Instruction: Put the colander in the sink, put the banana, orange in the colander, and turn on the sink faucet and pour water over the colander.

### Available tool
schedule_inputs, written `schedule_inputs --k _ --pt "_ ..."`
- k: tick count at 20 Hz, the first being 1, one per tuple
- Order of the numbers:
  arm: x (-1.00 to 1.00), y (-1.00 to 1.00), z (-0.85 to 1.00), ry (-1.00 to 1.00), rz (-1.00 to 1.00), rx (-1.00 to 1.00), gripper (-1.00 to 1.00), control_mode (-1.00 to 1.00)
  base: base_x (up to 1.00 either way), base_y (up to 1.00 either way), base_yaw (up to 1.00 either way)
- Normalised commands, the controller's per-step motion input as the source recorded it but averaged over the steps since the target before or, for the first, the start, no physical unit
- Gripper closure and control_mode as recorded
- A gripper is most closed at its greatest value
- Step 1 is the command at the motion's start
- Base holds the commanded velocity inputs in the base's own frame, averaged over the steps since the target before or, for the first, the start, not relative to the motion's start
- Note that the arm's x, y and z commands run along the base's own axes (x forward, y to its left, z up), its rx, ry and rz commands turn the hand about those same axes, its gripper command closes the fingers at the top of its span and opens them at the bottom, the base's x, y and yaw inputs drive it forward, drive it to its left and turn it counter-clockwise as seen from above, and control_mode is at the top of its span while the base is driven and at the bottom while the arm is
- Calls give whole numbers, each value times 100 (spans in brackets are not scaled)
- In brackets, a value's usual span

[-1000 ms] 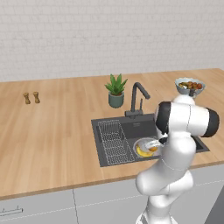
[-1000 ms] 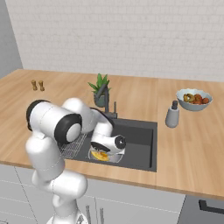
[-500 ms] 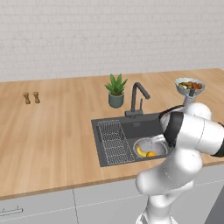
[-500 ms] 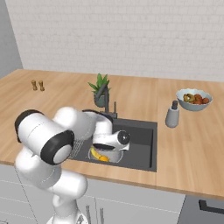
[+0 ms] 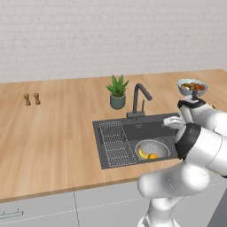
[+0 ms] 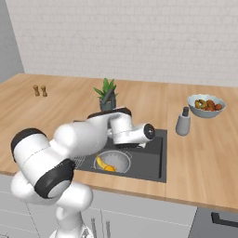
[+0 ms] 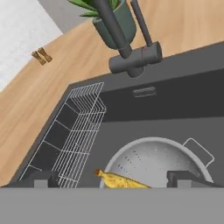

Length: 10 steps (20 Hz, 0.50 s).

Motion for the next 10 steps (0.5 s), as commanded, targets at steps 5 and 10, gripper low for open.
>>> schedule_inputs --k 5,10 --pt "30 1 34 0 3 31 -100 -100 0 0 0" --pt "36 11 1 0 0 20 -100 -100 0 0 0"
